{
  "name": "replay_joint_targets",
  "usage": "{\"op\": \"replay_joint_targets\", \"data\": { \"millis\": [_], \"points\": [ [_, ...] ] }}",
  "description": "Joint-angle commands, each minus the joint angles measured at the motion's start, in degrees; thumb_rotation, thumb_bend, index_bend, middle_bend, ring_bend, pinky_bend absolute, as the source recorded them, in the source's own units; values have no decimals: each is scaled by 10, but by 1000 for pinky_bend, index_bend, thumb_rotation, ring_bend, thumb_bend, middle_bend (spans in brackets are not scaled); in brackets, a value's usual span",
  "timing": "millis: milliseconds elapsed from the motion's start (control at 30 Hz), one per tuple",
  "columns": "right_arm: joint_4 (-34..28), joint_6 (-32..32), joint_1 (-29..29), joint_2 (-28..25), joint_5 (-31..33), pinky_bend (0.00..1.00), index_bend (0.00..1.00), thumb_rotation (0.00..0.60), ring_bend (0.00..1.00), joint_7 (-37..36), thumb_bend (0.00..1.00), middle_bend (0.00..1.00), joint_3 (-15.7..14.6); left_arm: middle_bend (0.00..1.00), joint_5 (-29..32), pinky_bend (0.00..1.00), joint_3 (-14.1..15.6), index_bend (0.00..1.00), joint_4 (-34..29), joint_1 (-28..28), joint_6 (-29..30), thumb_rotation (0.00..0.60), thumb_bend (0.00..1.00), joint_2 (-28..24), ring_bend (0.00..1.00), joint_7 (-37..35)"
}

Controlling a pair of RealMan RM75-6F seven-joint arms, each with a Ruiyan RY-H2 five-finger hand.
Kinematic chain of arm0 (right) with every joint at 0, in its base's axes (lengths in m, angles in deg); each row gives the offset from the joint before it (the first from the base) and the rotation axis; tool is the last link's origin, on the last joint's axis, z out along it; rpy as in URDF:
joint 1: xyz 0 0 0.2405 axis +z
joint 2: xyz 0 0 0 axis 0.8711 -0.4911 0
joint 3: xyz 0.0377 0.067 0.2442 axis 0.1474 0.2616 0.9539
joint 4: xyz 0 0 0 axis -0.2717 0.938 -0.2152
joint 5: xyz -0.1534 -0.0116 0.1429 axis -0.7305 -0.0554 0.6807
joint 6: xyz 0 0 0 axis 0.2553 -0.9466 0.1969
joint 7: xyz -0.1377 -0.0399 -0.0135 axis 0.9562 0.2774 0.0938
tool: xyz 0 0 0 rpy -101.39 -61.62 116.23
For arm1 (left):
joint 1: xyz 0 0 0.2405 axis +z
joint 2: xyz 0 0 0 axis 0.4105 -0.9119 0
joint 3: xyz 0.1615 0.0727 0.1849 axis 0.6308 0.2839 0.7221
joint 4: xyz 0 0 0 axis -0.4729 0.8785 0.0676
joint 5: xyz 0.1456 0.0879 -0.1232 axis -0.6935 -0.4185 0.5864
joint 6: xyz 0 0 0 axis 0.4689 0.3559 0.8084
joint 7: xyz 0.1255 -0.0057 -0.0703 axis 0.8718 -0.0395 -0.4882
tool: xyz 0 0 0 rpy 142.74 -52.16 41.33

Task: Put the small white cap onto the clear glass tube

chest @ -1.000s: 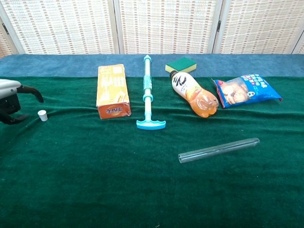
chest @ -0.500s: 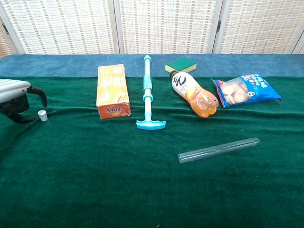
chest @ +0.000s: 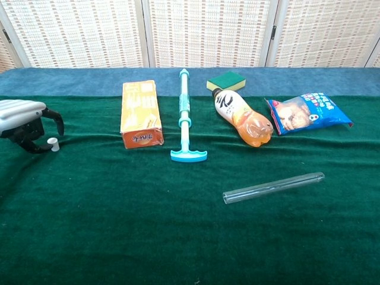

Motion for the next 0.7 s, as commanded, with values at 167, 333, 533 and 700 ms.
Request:
{"op": "replay_joint_targets", "data": {
  "millis": [167,333,533,700],
  "points": [
    [0,4,2,1,2,216,142,600,260,1,406,276,1,976,-1,800,0,442,8,0,1,600,434,5,868,-5],
    [-1,6,3,1,3,216,142,600,259,3,406,276,1,976,-5,800,0,453,17,-1,3,600,434,10,867,-10],
    [-2,9,3,1,5,216,142,600,260,6,406,275,1,976,-9,800,0,471,26,-1,3,600,434,15,868,-19],
    [-4,11,3,1,6,216,142,600,262,8,406,275,0,976,-12,800,0,479,32,-2,3,600,436,17,867,-24]
  ]
}}
